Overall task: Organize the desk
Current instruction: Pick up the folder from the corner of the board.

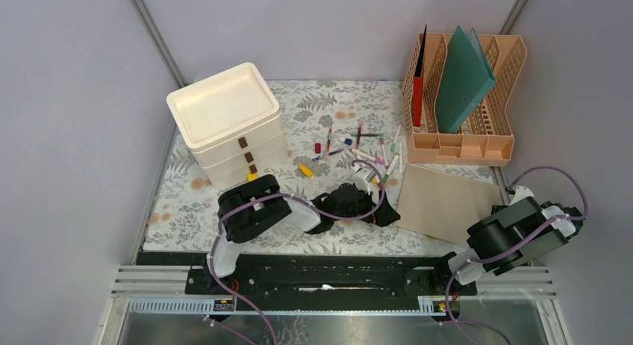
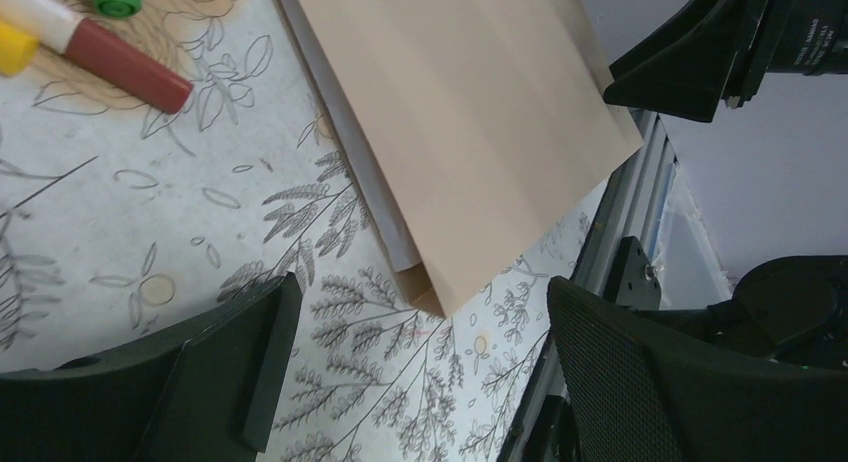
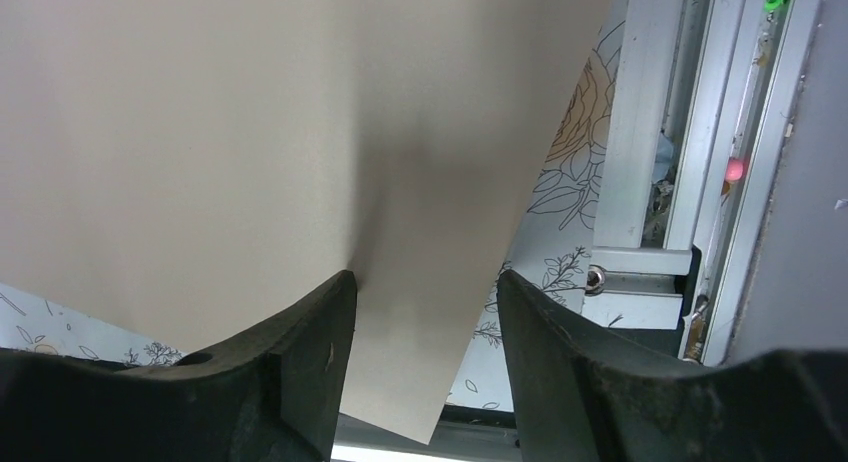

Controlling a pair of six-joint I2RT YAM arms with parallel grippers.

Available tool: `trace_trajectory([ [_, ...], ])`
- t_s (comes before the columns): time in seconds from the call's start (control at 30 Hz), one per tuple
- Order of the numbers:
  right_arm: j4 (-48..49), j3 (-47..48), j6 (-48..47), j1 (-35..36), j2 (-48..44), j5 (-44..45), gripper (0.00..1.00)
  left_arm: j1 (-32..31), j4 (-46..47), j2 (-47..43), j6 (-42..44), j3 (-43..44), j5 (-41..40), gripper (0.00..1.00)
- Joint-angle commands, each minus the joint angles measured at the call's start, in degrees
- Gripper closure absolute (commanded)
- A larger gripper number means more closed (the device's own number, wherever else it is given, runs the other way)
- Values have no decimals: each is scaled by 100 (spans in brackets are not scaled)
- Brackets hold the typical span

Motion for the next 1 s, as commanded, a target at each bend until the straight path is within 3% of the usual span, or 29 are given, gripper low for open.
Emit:
trace_trajectory([
  [0.0, -159, -98, -213, -34, -18, -258, 40, 14, 8, 301, -184, 348, 257, 1],
  [0.2, -101, -153, -91, -45, -1, -255, 38, 35, -83, 578, -241, 634, 341, 1],
  [0.27, 1, -162, -45, -58, 67, -202, 25, 39, -214, 627, -221, 730, 338, 1],
  [0.4, -61, -184, -66, -79, 210, -276, 21, 40, -412, 765, -199, 910, 391, 3],
  [0.6, -680, -151, -407, -79, 276, -717, 27, 40, -408, 1010, -269, 1035, 594, 7],
  [0.97, -2662, 482, -1406, -85, -255, -1601, 51, 97, 357, 933, -582, 587, 949, 9],
])
